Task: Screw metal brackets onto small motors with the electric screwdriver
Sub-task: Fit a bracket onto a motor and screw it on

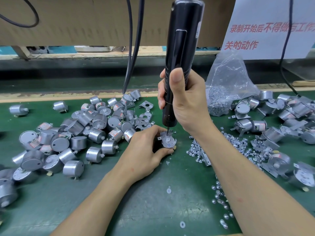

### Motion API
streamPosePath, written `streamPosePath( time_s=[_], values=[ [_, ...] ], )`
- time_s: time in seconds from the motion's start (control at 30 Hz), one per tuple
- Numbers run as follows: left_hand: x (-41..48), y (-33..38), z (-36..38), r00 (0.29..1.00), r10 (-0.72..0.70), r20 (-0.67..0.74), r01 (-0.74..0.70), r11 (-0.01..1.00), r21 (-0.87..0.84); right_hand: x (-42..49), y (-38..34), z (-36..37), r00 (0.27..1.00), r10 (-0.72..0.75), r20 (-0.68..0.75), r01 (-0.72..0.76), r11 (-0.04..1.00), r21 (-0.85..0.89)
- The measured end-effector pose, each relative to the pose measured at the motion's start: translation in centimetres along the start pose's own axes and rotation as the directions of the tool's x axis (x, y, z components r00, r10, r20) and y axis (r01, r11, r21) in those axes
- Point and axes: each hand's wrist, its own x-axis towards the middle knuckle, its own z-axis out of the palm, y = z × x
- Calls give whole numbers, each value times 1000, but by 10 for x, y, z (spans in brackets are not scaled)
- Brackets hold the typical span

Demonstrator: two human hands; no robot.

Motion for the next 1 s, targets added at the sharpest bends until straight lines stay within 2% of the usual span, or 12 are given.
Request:
streamPosePath(
  time_s=[0.77,1.0],
  values=[
    [0,-1,1,1000,20,-11,-20,1000,3,1,1,-4,1000,-16,6,16,1000,-20],
    [1,0,2,1000,11,-7,-11,1000,11,5,6,-16,998,-2,-57,-1,999,-47]
  ],
)
